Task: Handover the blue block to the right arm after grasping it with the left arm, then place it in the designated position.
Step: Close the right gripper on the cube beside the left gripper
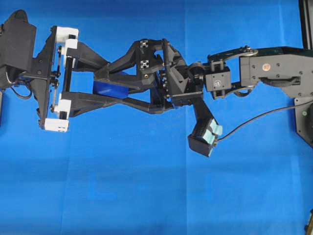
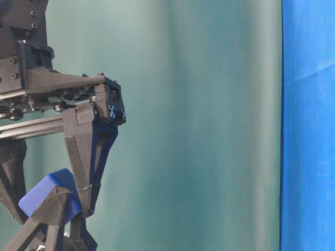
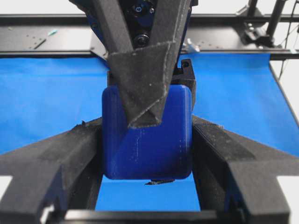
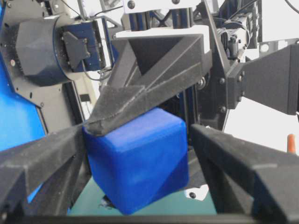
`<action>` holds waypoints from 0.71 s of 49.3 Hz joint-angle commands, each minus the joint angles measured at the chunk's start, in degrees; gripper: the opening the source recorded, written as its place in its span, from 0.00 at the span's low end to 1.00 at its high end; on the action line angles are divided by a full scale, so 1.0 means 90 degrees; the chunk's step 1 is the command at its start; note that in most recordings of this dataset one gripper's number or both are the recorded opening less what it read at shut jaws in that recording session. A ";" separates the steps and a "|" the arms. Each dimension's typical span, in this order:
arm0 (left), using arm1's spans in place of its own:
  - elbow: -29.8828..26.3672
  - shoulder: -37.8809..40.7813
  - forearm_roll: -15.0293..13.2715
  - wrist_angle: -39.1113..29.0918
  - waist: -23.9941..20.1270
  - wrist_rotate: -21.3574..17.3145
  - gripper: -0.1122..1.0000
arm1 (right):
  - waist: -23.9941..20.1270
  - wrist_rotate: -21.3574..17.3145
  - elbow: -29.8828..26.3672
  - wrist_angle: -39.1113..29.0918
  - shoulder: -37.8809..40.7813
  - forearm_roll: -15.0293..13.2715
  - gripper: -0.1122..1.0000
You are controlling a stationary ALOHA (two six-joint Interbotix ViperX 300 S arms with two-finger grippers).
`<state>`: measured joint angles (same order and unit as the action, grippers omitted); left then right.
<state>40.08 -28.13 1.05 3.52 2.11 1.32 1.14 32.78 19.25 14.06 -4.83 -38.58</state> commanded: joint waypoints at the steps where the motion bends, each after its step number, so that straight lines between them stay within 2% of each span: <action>1: -0.0068 -0.0166 -0.0010 0.0010 0.0000 0.0000 0.51 | 0.0010 -0.0010 -0.0195 0.0020 -0.0088 0.0010 0.97; 9: -0.0068 -0.0166 -0.0010 -0.0029 0.0000 0.0000 0.51 | 0.0010 -0.0010 -0.0205 0.0000 -0.0088 0.0010 0.96; 12: -0.0068 -0.0166 -0.0010 -0.0078 -0.0010 0.0000 0.51 | 0.0010 -0.0039 -0.0205 -0.0068 -0.0078 0.0010 0.92; 20: -0.0078 -0.0166 -0.0010 -0.0176 0.0000 0.0010 0.51 | 0.0029 -0.0039 -0.0244 -0.0107 -0.0078 0.0010 0.60; 35: -0.0078 -0.0166 -0.0010 -0.0186 0.0000 0.0010 0.51 | 0.0039 -0.0068 -0.0273 -0.0186 -0.0078 0.0049 0.59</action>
<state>40.08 -28.65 0.88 1.76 1.93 1.49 1.23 32.52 18.90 12.22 -4.66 -38.50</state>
